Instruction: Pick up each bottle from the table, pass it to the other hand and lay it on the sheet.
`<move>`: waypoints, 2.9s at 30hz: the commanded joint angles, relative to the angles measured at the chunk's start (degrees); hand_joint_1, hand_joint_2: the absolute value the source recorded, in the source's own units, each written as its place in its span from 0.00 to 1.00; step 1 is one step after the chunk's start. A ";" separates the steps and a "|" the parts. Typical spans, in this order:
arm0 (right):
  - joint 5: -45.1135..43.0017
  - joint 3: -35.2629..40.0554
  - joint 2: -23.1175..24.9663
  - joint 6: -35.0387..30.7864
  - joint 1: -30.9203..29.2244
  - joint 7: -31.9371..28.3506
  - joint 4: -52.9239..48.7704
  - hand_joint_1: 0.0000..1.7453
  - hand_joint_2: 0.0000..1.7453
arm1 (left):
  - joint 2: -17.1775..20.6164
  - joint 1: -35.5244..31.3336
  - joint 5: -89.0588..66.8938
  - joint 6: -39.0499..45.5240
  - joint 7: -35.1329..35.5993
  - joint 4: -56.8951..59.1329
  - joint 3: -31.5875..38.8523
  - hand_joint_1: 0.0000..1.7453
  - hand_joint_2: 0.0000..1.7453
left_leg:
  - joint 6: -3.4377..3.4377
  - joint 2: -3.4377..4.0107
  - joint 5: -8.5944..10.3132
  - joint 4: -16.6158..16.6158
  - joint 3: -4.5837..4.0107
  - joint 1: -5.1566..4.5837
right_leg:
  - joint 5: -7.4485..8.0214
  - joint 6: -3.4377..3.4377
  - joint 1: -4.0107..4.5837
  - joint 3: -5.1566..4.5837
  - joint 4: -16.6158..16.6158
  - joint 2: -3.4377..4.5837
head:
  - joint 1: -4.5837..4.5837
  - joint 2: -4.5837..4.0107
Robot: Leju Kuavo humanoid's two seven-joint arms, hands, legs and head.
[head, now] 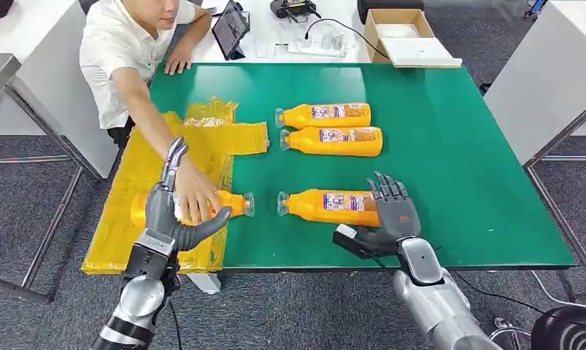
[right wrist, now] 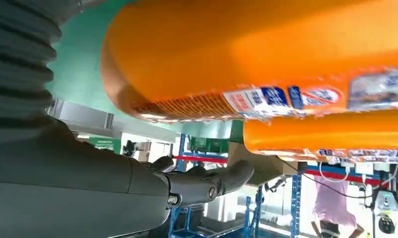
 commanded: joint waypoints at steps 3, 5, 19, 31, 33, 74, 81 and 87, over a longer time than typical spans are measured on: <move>-9.89 -2.94 1.71 9.02 -6.16 -8.04 14.13 0.00 1.00 | 1.29 -3.75 1.82 -2.23 0.94 2.16 -4.50 0.00 1.00 | -0.07 0.04 -0.01 -0.01 0.06 0.04 | 0.00 -0.07 0.05 0.07 -0.03 -0.02 | 0.00 -0.02; -11.91 -3.59 1.98 11.22 -6.74 -8.95 15.98 0.00 1.00 | 1.29 -4.32 2.24 -2.33 0.74 2.68 -4.74 0.00 1.00 | -0.09 0.04 -0.02 -0.01 0.13 0.05 | -0.02 -0.10 0.06 0.13 -0.02 -0.03 | 0.00 0.00; -18.15 -3.74 1.91 18.65 -8.03 -13.11 22.70 0.97 1.00 | 1.64 -6.35 6.21 -5.09 0.24 3.31 -7.14 0.00 1.00 | -0.10 0.13 0.00 -0.06 0.45 0.09 | -0.02 -0.11 0.12 0.39 -0.11 -0.11 | 0.02 0.00; -17.23 -0.92 1.06 24.89 -9.53 -12.01 26.18 1.00 1.00 | 1.71 -8.07 7.36 -7.26 -0.09 5.43 -8.99 0.00 1.00 | -0.10 0.17 0.00 -0.07 0.89 0.10 | -0.01 -0.13 0.13 0.81 -0.15 -0.06 | 0.00 0.00; -17.25 -0.86 1.07 25.10 -9.48 -12.05 26.23 1.00 1.00 | 1.66 -8.14 7.32 -7.23 -0.09 5.61 -9.09 0.00 1.00 | -0.07 0.22 -0.02 -0.05 0.91 0.09 | -0.01 -0.09 0.12 0.81 -0.14 0.01 | 0.02 -0.02; -58.22 5.44 14.06 22.13 7.46 -34.39 -12.35 1.00 1.00 | -1.59 3.96 49.05 -16.43 12.35 6.16 -11.41 0.00 1.00 | -0.16 0.37 -0.16 -0.04 0.25 0.07 | -0.06 -0.17 0.09 0.16 -0.04 0.28 | 0.02 0.00; -55.14 12.74 14.70 25.52 6.18 -36.41 -8.63 1.00 1.00 | -2.57 2.51 49.80 -18.99 10.91 6.43 -11.19 0.00 1.00 | -0.11 0.31 -0.11 -0.05 0.19 0.08 | -0.04 -0.12 0.09 0.09 -0.04 0.23 | -0.02 0.00; -52.83 21.31 14.45 24.80 8.15 -40.81 -10.04 1.00 1.00 | -3.92 -0.07 48.68 -18.06 10.08 8.86 -10.15 0.00 1.00 | -0.14 0.28 -0.14 -0.05 0.27 0.11 | -0.08 -0.15 0.11 0.22 -0.06 0.18 | 0.00 -0.02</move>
